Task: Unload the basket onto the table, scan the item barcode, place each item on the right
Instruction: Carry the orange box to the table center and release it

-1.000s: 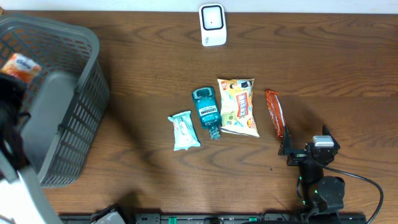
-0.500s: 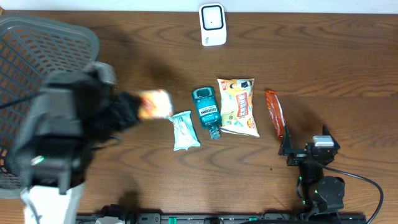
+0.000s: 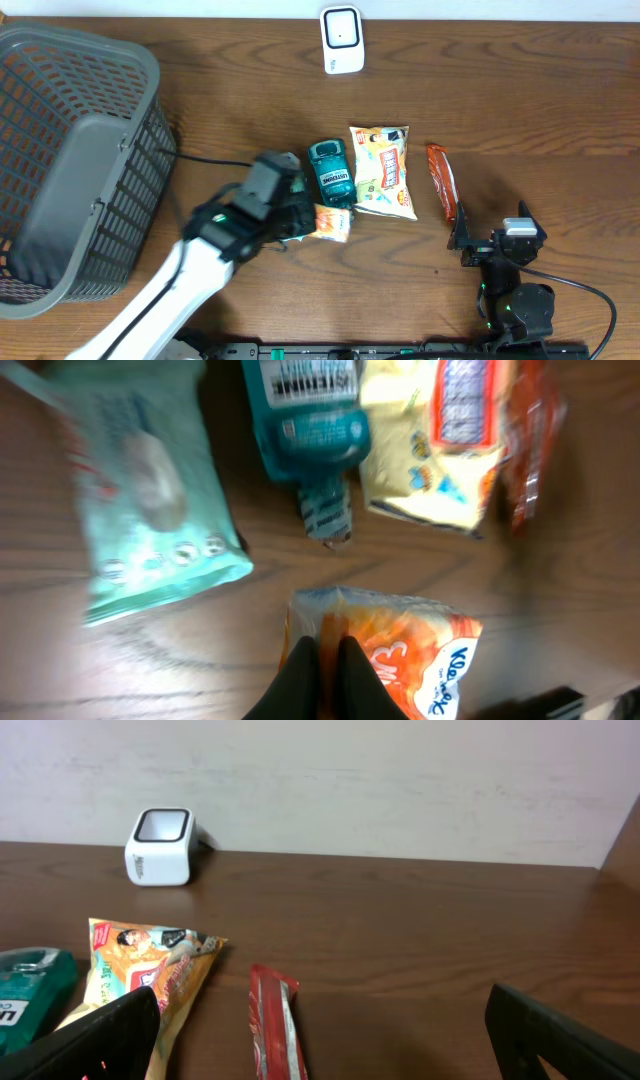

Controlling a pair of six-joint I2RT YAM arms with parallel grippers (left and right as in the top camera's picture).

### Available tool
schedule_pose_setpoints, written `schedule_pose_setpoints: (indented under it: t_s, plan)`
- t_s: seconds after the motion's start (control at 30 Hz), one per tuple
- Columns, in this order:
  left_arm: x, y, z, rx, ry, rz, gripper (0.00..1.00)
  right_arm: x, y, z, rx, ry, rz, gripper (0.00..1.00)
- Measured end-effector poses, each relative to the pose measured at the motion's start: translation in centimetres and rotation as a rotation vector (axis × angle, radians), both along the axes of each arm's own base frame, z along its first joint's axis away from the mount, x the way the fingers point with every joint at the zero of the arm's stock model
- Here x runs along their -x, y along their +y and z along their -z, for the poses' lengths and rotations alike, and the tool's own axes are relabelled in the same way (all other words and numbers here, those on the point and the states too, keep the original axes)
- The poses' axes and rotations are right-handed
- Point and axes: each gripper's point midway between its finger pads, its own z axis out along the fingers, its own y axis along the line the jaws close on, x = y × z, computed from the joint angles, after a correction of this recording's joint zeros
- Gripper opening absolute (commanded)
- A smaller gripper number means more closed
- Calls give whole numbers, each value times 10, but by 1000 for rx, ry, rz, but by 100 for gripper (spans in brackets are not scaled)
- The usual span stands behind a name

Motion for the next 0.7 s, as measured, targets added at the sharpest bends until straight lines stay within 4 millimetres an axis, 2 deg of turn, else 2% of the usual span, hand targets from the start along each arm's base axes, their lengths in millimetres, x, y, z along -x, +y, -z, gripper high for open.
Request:
schedule_pose_setpoints:
  t_s: [0.23, 0.37, 0.43, 0.57, 0.7]
  plan:
    - [-2, -37, 59, -37, 112, 16, 7, 0, 0, 0, 0, 0, 0, 99]
    - [-9, -44, 76, -24, 149, -45, 7, 0, 0, 0, 0, 0, 0, 99]
    - [-12, -47, 81, -14, 161, -71, 7, 0, 0, 0, 0, 0, 0, 99]
    - [-28, -57, 79, 32, 117, -104, 7, 0, 0, 0, 0, 0, 0, 99]
    - [-43, -56, 75, 36, 59, -162, 7, 0, 0, 0, 0, 0, 0, 99]
